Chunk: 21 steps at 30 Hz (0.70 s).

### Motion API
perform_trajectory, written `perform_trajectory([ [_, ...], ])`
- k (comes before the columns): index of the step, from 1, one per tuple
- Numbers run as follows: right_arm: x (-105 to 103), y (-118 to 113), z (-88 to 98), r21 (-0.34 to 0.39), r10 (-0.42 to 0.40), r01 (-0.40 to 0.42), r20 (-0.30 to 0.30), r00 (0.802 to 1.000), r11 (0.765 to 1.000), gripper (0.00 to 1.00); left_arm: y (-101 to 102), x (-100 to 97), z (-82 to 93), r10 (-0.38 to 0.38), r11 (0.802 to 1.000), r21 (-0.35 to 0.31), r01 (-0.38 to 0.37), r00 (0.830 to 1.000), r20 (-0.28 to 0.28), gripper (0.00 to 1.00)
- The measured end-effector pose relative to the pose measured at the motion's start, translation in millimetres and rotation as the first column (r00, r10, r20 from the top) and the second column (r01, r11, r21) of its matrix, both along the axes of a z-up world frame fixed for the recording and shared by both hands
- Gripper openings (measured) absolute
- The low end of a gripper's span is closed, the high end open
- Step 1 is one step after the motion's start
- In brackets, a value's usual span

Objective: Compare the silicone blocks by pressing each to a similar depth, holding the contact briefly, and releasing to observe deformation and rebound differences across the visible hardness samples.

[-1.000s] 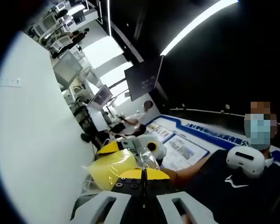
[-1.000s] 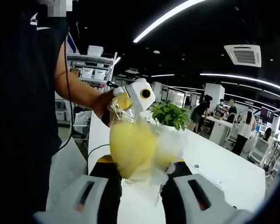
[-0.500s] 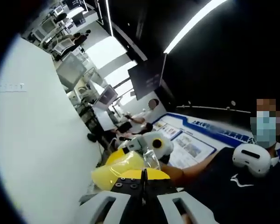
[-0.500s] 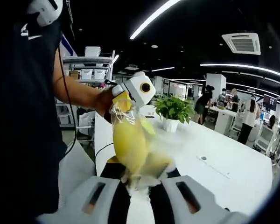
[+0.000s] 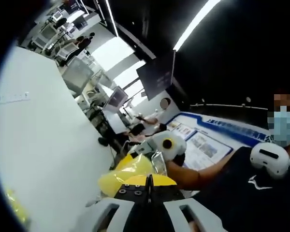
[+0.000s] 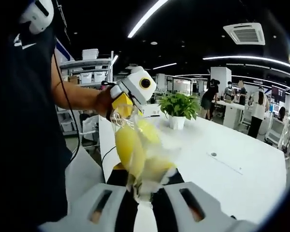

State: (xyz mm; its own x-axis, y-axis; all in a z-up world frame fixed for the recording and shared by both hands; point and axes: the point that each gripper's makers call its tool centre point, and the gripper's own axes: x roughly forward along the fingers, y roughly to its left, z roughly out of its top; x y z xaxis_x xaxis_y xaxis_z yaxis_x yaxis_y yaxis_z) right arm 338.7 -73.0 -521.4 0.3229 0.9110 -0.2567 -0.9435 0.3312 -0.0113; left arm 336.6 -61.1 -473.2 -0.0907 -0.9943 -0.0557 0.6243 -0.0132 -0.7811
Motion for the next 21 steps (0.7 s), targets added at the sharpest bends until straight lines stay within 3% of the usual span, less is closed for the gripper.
perform_trajectory([
  [2,4.4,-1.5,-3.7,-0.033,-0.007,0.008,0.021,1.0,0.999,0.02,0.5,0.7,-4.3,0.004,1.0,0.021,-0.004,1.0,0.006,0.0],
  [4,5.3,-1.0,-4.3,-0.014,-0.007,0.007,-0.002,1.0,1.0,0.02,1.1,3.0,-4.8,0.011,1.0,0.017,-0.011,1.0,0.002,0.0],
  [21,8.8,2.7,-7.4,-0.007,0.0,0.0,-0.009,1.0,1.0,0.02,3.2,5.8,-7.7,0.029,0.999,0.022,-0.029,1.0,0.004,0.0],
])
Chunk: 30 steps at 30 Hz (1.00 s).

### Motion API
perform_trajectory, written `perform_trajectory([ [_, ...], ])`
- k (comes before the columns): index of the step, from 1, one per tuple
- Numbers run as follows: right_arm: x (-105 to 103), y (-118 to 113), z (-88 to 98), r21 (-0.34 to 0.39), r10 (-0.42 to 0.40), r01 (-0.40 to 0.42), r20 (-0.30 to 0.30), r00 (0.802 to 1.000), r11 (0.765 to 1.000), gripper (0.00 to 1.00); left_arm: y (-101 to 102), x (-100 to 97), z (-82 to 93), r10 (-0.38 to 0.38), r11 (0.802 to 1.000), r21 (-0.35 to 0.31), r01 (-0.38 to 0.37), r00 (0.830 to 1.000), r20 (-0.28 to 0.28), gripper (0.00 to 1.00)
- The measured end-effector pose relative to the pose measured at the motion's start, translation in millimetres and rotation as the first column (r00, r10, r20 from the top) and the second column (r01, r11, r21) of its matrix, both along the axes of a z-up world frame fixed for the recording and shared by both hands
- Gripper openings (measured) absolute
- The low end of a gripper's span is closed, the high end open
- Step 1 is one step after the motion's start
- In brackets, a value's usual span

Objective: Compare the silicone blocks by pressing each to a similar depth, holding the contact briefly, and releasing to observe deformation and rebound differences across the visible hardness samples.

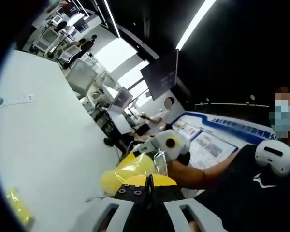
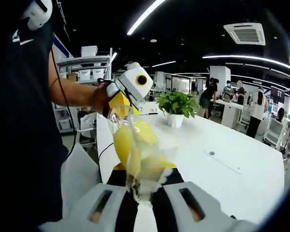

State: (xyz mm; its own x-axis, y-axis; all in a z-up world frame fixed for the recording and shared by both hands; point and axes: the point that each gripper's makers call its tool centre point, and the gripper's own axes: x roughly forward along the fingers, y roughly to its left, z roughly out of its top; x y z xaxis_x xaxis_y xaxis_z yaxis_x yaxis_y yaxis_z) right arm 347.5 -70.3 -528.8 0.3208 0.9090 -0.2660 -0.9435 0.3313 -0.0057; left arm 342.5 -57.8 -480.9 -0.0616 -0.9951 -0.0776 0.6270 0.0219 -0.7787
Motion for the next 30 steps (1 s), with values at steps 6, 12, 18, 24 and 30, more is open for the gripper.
perform_trajectory([
  [6,3.3,1.5,-2.5,-0.001,-0.007,0.007,0.016,1.0,1.0,0.02,1.6,0.7,-2.8,0.009,1.0,0.004,-0.009,1.0,-0.004,0.0],
  [12,3.6,2.6,-3.0,-0.008,0.003,-0.002,0.026,1.0,1.0,0.03,2.8,-0.3,-4.3,0.01,1.0,0.015,-0.01,1.0,-0.005,0.0],
  [18,5.6,2.0,-2.8,-0.008,0.004,-0.003,0.031,1.0,1.0,0.03,1.8,0.4,-4.1,0.013,1.0,0.019,-0.013,1.0,-0.002,0.0],
  [24,5.0,2.7,-4.4,-0.011,0.008,-0.008,0.028,1.0,1.0,0.03,2.5,0.5,-6.0,0.017,1.0,0.025,-0.017,1.0,0.001,0.0],
  [30,6.1,2.7,-5.3,-0.008,0.006,-0.005,0.025,1.0,1.0,0.03,2.6,2.3,-5.9,0.031,0.999,0.044,-0.032,0.999,0.024,0.0],
])
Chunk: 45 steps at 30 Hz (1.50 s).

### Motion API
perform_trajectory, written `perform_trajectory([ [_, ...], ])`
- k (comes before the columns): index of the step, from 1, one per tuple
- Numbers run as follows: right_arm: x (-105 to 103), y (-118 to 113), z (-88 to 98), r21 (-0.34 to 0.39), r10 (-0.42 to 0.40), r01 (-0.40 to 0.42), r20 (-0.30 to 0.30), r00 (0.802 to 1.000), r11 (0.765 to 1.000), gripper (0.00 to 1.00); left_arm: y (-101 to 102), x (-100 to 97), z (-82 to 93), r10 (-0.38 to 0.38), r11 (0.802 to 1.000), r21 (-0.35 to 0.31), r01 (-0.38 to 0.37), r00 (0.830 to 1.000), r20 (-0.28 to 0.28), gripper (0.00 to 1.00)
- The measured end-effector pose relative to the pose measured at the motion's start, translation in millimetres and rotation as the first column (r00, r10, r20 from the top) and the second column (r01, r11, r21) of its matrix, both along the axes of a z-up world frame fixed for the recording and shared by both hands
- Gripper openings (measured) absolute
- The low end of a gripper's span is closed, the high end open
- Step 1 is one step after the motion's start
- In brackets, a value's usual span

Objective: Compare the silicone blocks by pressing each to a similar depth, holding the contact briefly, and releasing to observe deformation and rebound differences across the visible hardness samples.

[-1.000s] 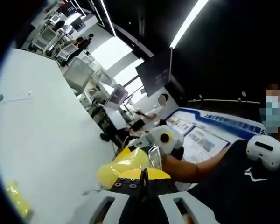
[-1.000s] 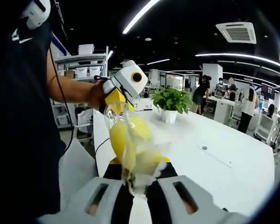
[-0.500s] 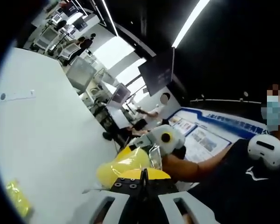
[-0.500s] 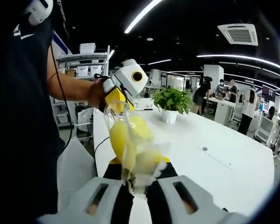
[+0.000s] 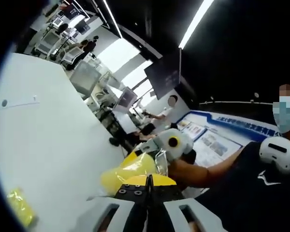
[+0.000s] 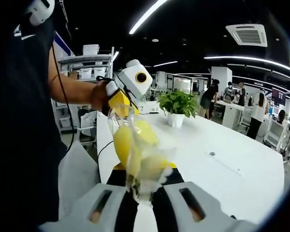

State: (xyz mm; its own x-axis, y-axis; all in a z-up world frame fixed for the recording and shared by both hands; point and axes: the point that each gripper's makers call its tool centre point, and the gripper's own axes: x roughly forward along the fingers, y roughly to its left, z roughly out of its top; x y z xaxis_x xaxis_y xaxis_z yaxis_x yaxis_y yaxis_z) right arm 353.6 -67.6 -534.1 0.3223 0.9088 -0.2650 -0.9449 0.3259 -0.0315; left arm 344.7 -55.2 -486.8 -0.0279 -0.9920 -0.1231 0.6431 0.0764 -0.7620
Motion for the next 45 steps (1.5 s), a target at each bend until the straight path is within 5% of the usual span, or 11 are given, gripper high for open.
perform_trajectory([
  [6,3.0,-1.5,-0.3,0.011,-0.012,0.012,-0.008,1.0,1.0,0.03,-3.0,2.9,0.2,0.016,0.999,0.05,-0.02,0.996,0.086,0.0],
  [23,0.6,-0.1,-5.0,0.01,-0.006,0.006,-0.011,1.0,1.0,0.04,-0.7,3.7,-5.9,0.023,0.994,0.1,-0.032,0.995,0.094,0.0],
  [29,1.4,1.4,-8.1,0.018,0.0,0.0,0.024,1.0,1.0,0.12,-0.9,1.7,-4.6,0.023,0.995,0.098,-0.033,0.994,0.104,0.0],
  [31,6.2,-2.5,-15.1,-0.018,-0.031,0.031,0.012,0.999,0.999,0.25,-1.7,3.7,-4.2,0.036,0.993,0.103,-0.051,0.99,0.139,0.0],
  [33,9.1,0.4,3.4,0.103,-0.051,0.049,0.02,0.998,0.993,0.48,-0.7,8.6,-8.6,0.058,0.987,0.138,-0.085,0.98,0.188,0.0],
  [37,19.1,-6.9,10.0,0.141,-0.114,0.116,-0.025,0.993,0.983,0.94,4.9,16.3,-5.9,0.082,0.989,0.111,-0.103,0.981,0.176,0.0],
  [45,28.9,-29.1,-1.4,0.096,-0.184,0.192,-0.093,0.979,0.977,0.97,1.5,24.2,-11.5,0.082,0.985,0.132,-0.114,0.97,0.229,0.0],
])
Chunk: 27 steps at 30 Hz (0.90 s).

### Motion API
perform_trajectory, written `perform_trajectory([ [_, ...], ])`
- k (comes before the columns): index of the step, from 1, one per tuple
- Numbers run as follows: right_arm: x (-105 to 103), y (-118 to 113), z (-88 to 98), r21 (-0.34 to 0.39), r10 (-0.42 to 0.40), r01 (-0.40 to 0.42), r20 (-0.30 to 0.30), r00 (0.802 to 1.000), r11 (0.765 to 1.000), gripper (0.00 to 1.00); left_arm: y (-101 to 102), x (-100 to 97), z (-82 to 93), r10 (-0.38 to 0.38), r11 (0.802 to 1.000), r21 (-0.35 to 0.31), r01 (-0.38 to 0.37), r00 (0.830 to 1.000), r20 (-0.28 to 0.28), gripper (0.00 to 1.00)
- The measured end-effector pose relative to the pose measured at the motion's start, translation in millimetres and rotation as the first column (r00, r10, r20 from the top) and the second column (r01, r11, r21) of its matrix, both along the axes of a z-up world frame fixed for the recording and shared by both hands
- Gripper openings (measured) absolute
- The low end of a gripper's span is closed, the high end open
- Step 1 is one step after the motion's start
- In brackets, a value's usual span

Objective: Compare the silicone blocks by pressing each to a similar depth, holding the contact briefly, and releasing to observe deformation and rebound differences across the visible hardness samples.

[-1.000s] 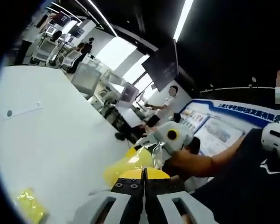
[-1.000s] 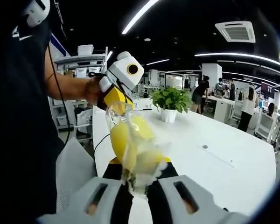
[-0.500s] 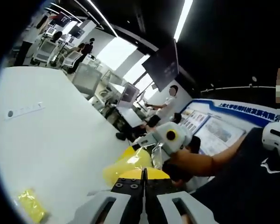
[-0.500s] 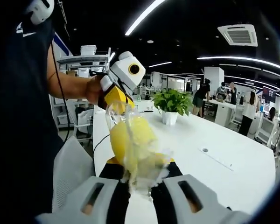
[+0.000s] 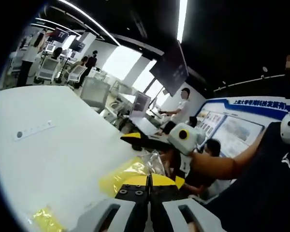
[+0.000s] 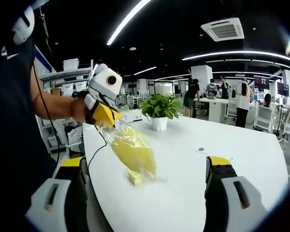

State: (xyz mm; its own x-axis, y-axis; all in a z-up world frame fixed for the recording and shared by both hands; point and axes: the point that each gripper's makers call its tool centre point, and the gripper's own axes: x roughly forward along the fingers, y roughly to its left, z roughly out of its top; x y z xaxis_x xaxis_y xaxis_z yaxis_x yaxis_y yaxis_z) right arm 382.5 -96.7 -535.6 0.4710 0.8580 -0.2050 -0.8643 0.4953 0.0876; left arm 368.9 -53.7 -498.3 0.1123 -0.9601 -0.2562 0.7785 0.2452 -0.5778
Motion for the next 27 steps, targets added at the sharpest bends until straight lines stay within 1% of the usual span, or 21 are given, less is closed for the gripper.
perform_trajectory([
  [2,0.2,-4.0,-3.7,-0.011,-0.012,0.012,-0.004,1.0,1.0,0.97,-1.8,1.9,-5.0,0.0,1.0,0.012,-0.001,1.0,0.019,0.0],
  [4,0.8,-8.8,-5.8,-0.003,-0.029,0.029,-0.023,0.999,1.0,0.97,-3.5,3.2,-11.6,0.001,0.999,0.032,-0.002,0.999,0.037,0.0],
  [6,0.9,-16.0,-8.4,0.003,-0.055,0.056,-0.037,0.998,0.998,0.97,-4.0,6.7,-16.0,0.005,1.0,0.031,-0.007,0.999,0.039,0.0],
  [9,1.0,-28.8,-15.1,0.008,-0.102,0.102,-0.057,0.993,0.995,0.97,-5.7,10.2,-18.6,0.009,1.0,0.025,-0.01,0.999,0.038,0.0],
  [12,0.2,-39.2,-20.3,0.012,-0.142,0.143,-0.07,0.987,0.99,0.97,-8.4,13.8,-19.9,0.005,0.999,0.033,-0.008,0.998,0.067,0.0],
  [15,0.5,-49.2,-24.7,0.013,-0.183,0.184,-0.065,0.981,0.983,0.97,-10.1,25.9,-20.5,0.009,1.0,0.029,-0.012,0.995,0.097,0.0],
  [18,-2.4,-55.5,-31.6,0.021,-0.208,0.211,-0.095,0.973,0.977,0.97,-12.8,40.4,-24.0,0.02,1.0,0.016,-0.022,0.994,0.104,0.0],
  [20,-5.0,-59.4,-35.3,0.01,-0.227,0.229,-0.095,0.969,0.973,0.97,-15.7,47.8,-28.3,0.023,1.0,0.014,-0.025,0.994,0.11,0.0],
  [22,-7.8,-62.8,-37.1,0.01,-0.233,0.235,-0.101,0.967,0.972,0.97,-19.1,59.1,-36.5,0.029,0.999,0.022,-0.033,0.99,0.139,0.0],
  [25,-10.7,-71.6,-41.3,0.006,-0.257,0.259,-0.109,0.96,0.966,0.97,-21.3,66.7,-46.4,0.025,0.999,0.024,-0.03,0.986,0.165,0.0],
  [26,-12.1,-75.6,-43.5,0.005,-0.267,0.27,-0.115,0.957,0.963,0.97,-21.6,69.7,-50.3,0.021,0.999,0.028,-0.027,0.983,0.183,0.0],
  [27,-12.9,-78.4,-45.5,0.002,-0.275,0.277,-0.119,0.954,0.961,0.97,-21.9,70.6,-52.7,0.02,0.999,0.034,-0.026,0.984,0.18,0.0],
])
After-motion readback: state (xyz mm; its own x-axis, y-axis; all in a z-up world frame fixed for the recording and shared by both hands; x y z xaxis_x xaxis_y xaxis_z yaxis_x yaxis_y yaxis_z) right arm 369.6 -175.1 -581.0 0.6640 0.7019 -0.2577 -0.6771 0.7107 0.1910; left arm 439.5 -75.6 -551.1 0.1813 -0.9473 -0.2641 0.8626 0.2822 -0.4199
